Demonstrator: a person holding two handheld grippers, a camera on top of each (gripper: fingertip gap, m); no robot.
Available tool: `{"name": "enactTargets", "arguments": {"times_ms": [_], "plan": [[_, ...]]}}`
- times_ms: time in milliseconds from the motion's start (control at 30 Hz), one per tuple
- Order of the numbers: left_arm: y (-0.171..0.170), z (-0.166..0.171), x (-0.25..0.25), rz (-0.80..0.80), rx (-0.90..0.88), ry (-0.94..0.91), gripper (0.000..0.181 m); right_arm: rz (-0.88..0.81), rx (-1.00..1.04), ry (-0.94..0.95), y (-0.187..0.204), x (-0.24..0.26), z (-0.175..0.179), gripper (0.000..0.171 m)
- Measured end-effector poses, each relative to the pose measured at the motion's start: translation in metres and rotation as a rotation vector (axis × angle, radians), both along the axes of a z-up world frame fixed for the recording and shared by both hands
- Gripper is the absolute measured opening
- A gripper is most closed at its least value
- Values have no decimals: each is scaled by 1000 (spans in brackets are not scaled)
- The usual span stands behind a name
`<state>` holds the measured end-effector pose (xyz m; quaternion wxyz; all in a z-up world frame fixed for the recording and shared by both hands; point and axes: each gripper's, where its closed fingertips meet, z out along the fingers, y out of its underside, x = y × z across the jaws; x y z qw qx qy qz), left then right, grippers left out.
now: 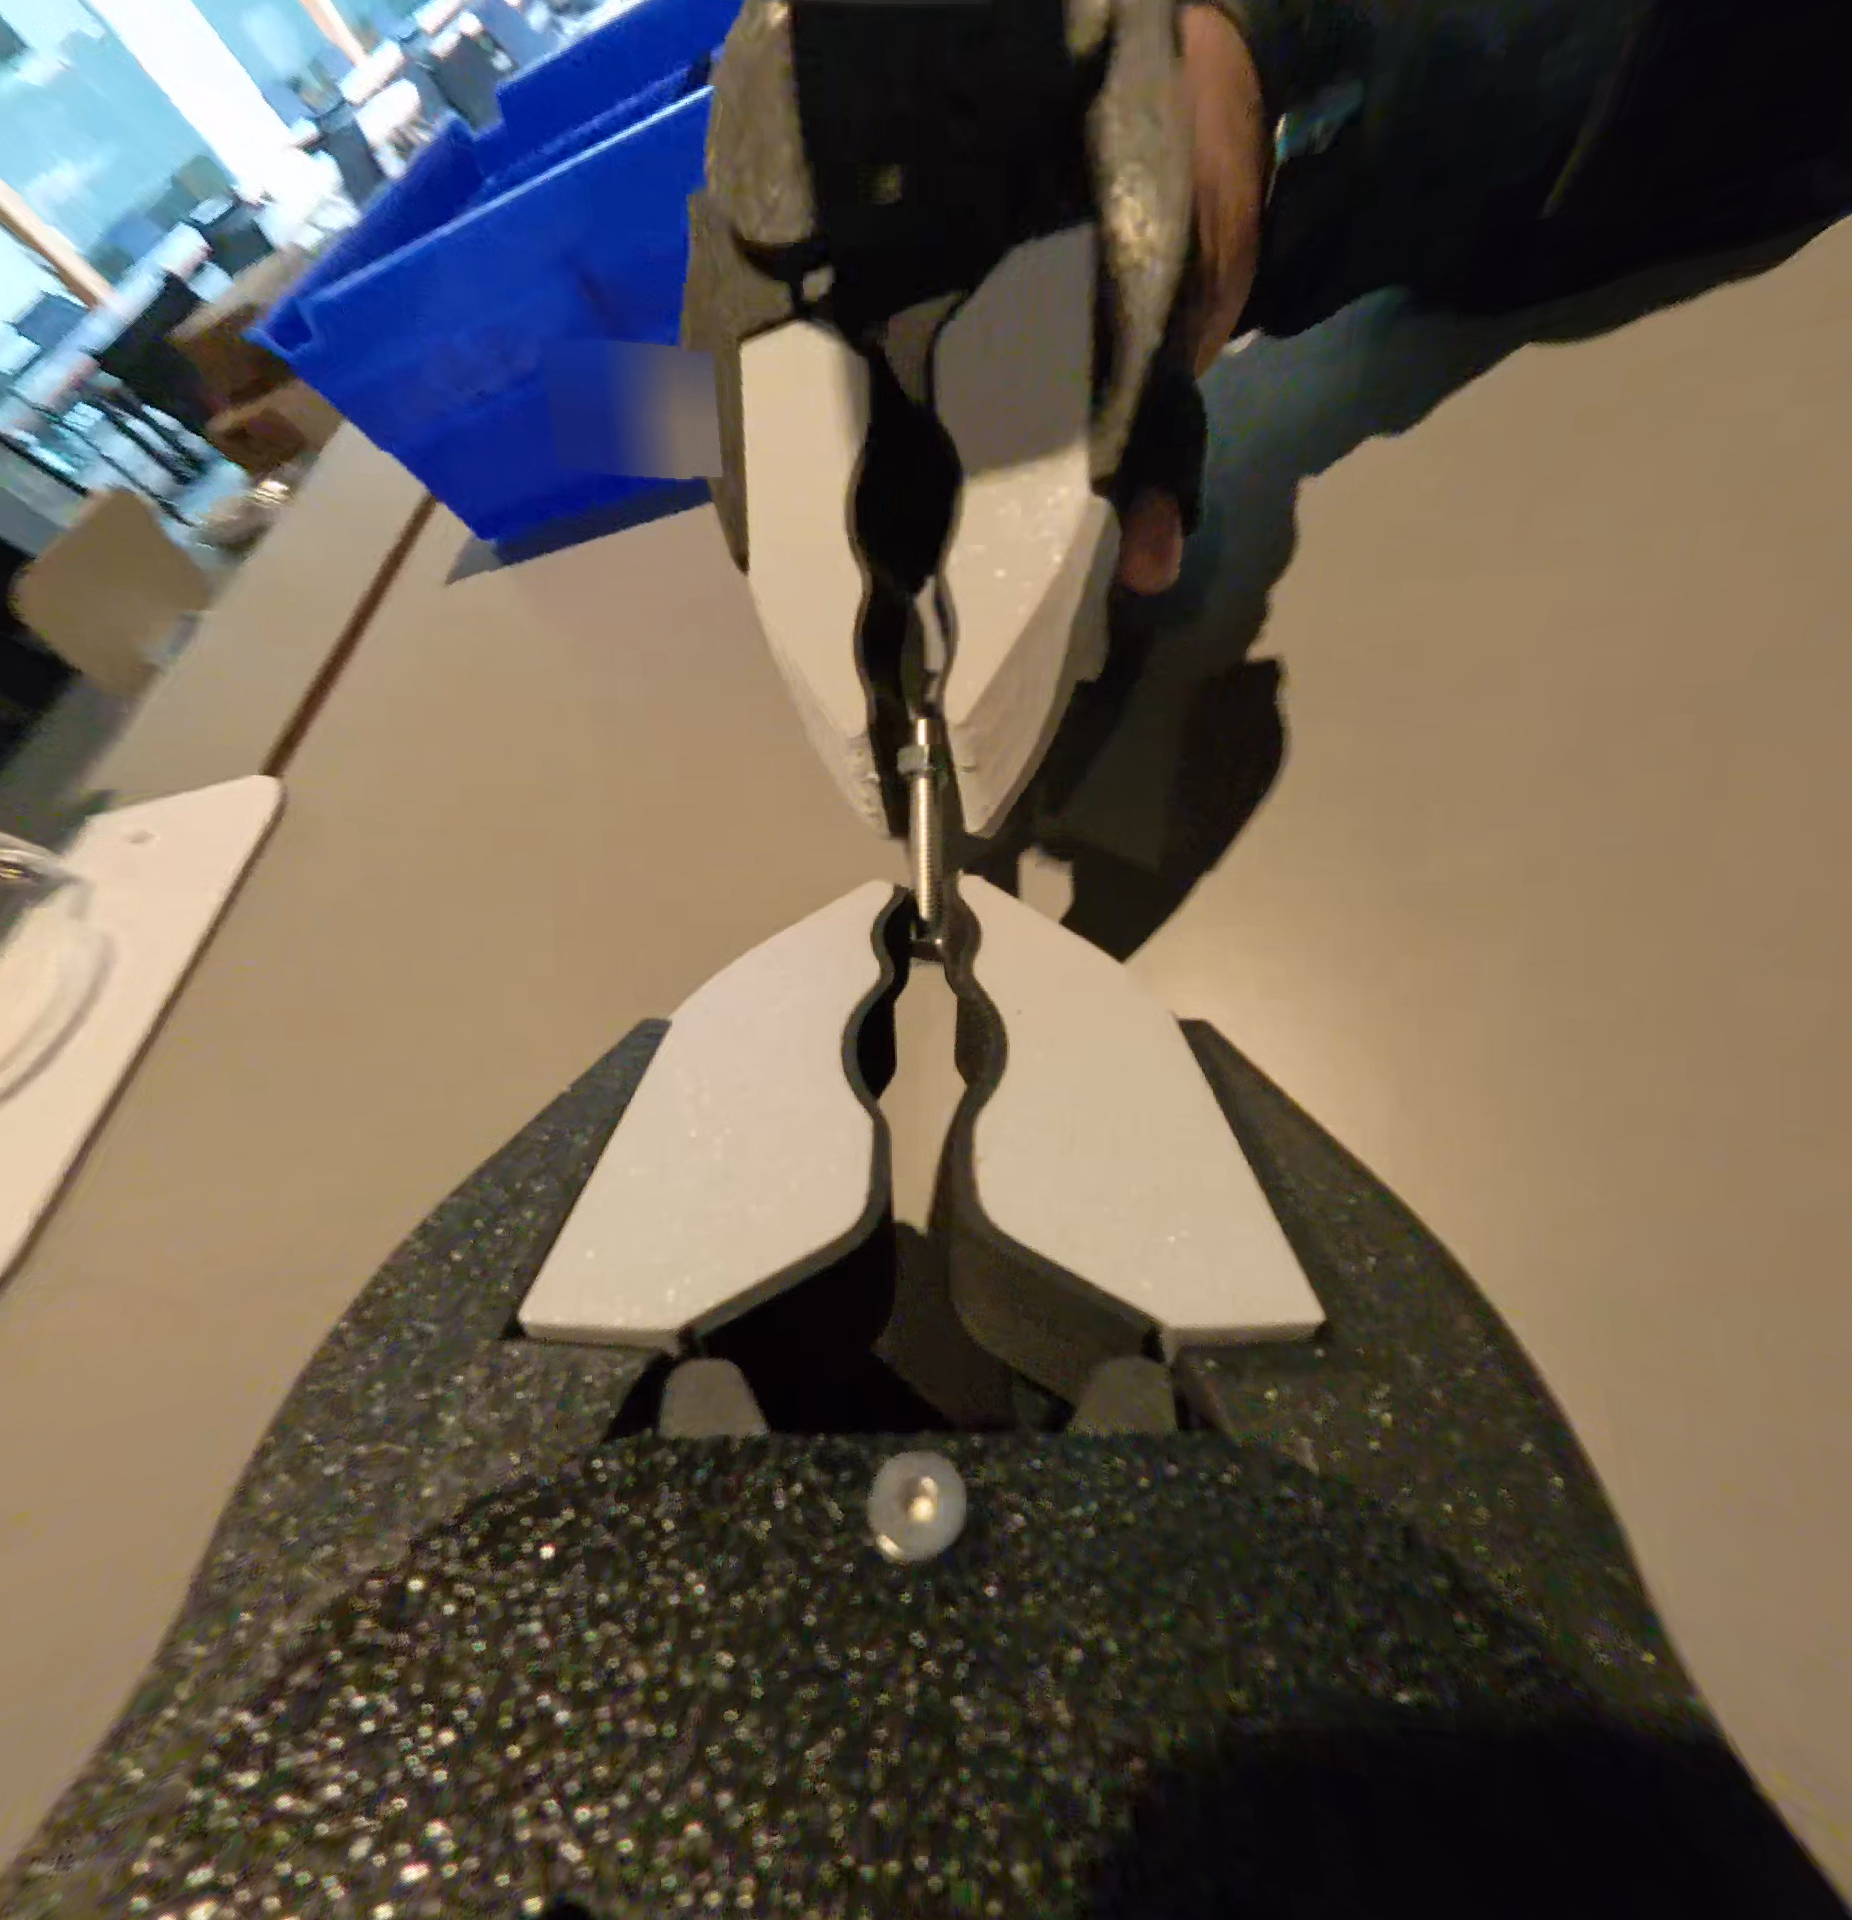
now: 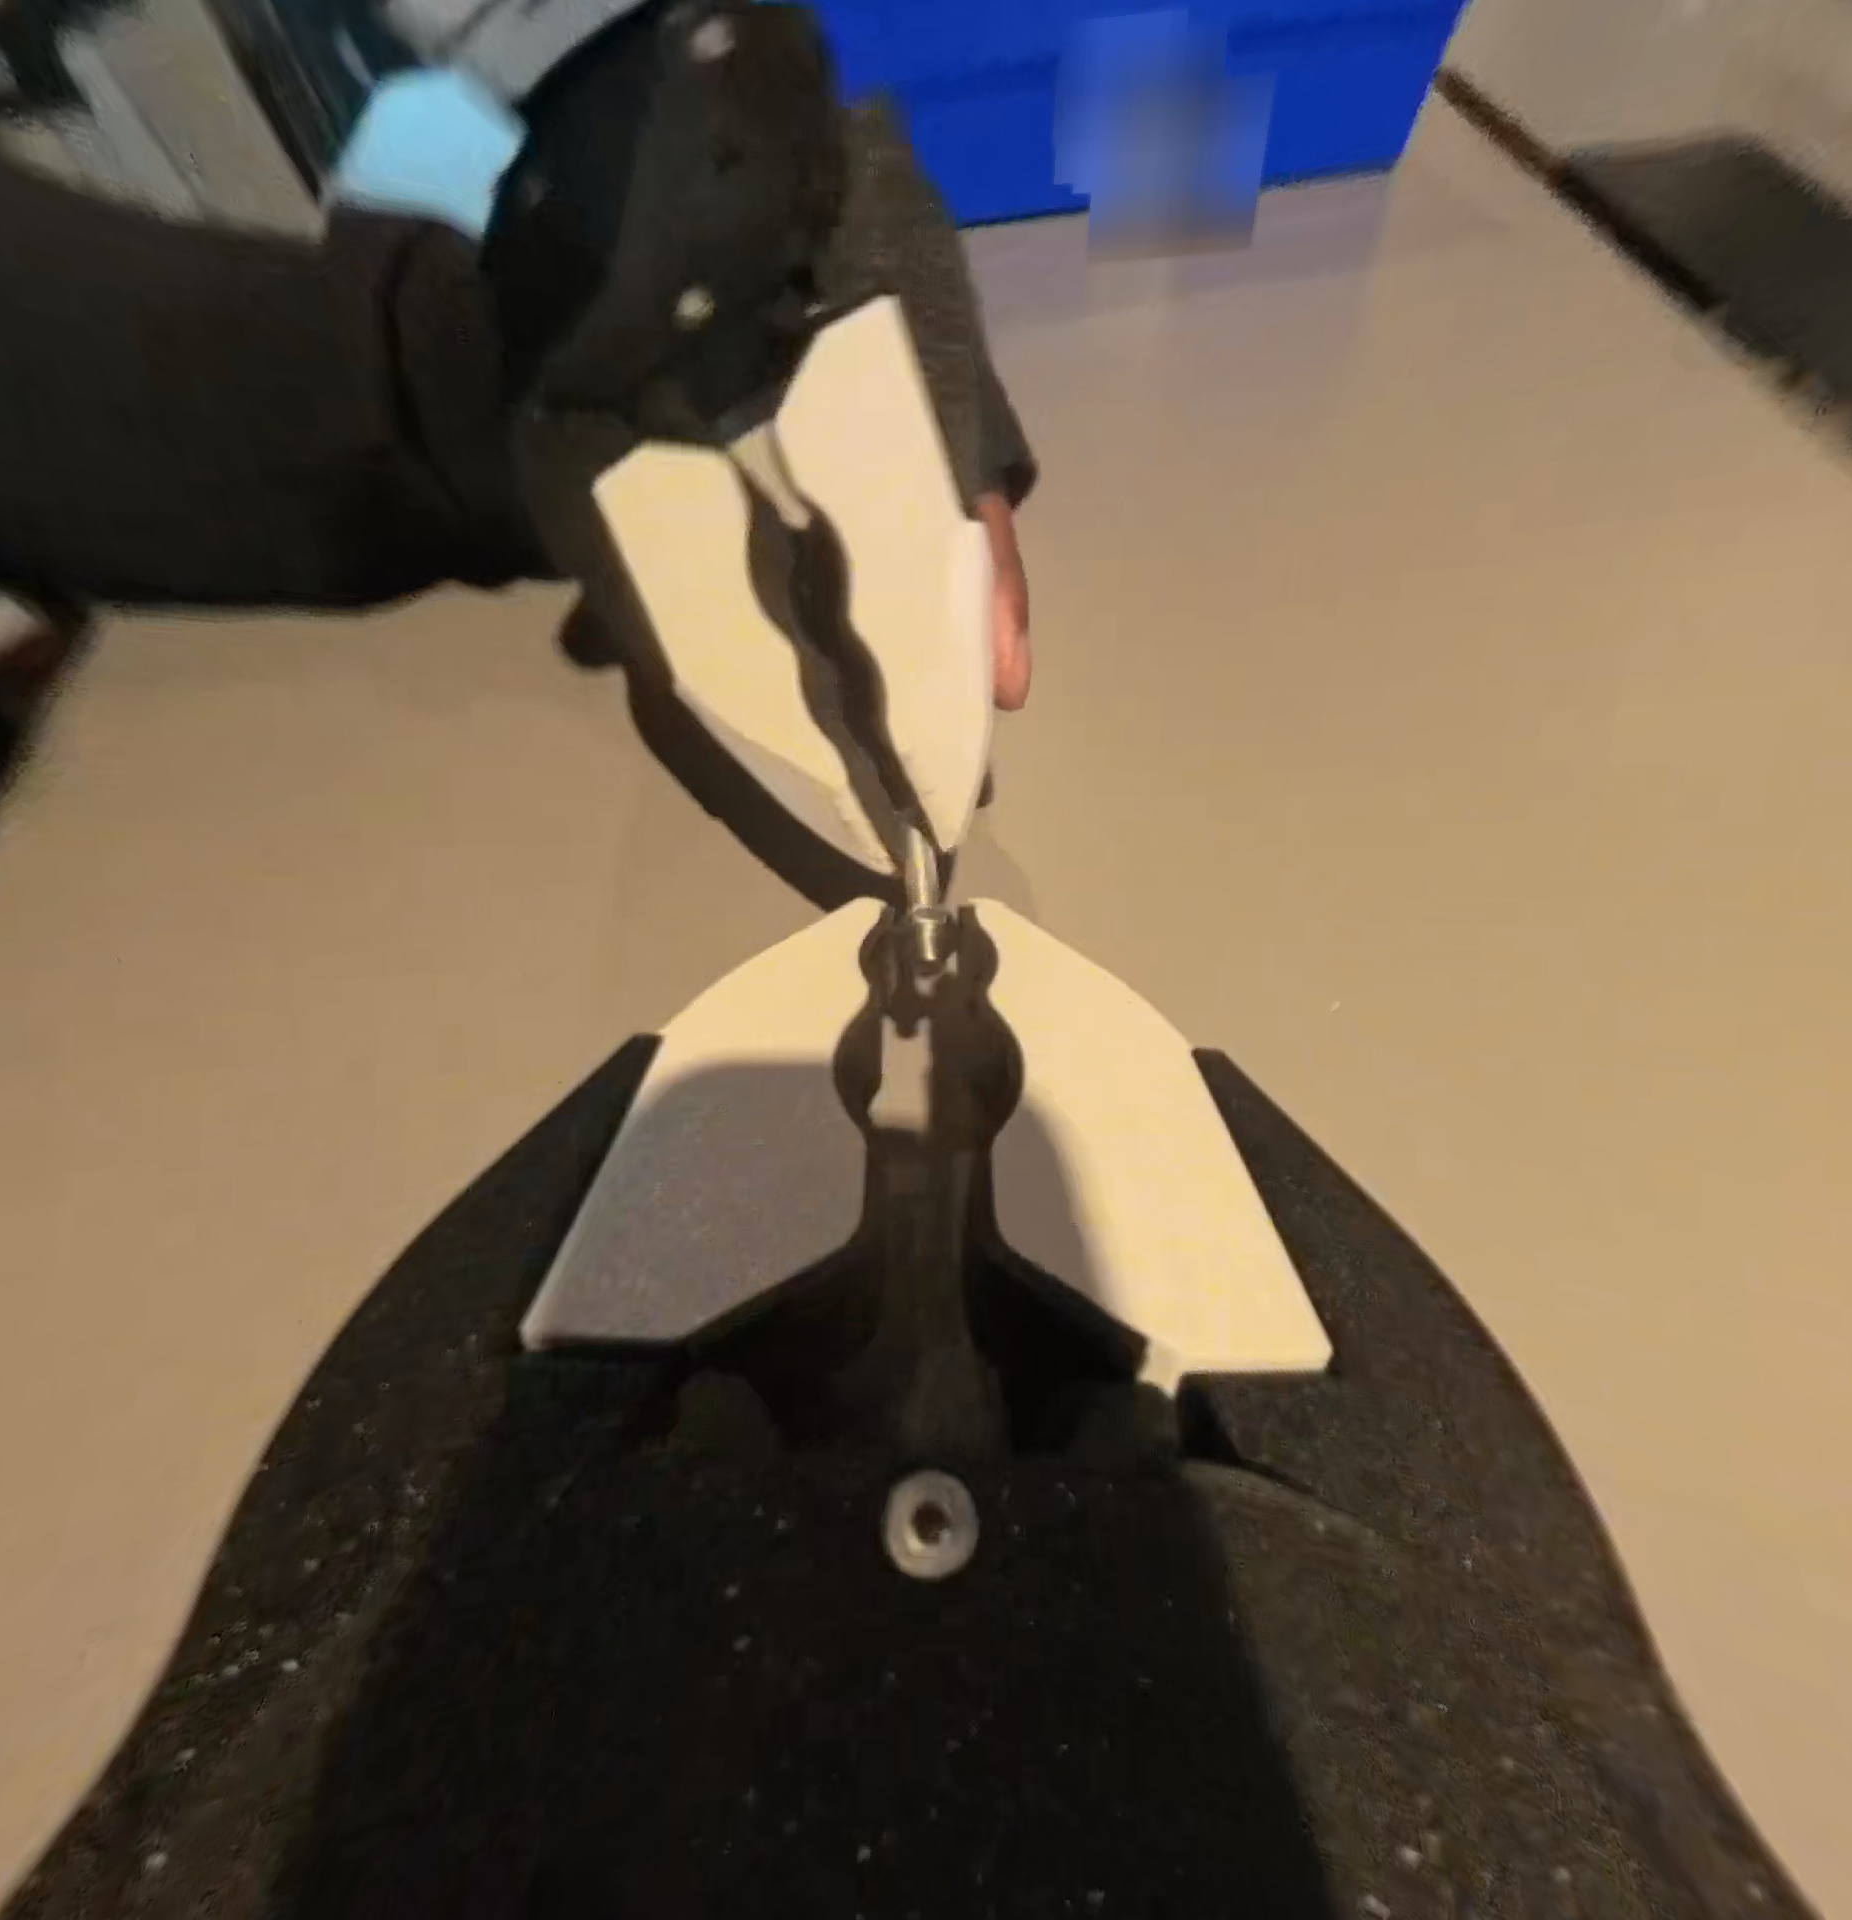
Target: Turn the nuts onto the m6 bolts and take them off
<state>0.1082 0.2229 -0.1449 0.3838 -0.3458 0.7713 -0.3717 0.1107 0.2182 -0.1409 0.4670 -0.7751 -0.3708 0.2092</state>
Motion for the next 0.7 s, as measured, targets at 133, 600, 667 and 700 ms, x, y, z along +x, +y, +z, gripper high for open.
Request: {"name": "enactTargets", "arguments": {"times_ms": [133,600,667,700], "plan": [[-7,6,-7,-55,-169,59,6,80,429,-340,-3,-5,8,12],[-1,12,-4,-9,-49,-42,5,-42,-58,127,0,-5,14,20],[-3,8,-7,-27,-65,-11,5,-17,20,14,-2,-6,9,10],[-6,6,-8,-45,-91,9,5,11,71,-50,-4,-7,7,10]]}}
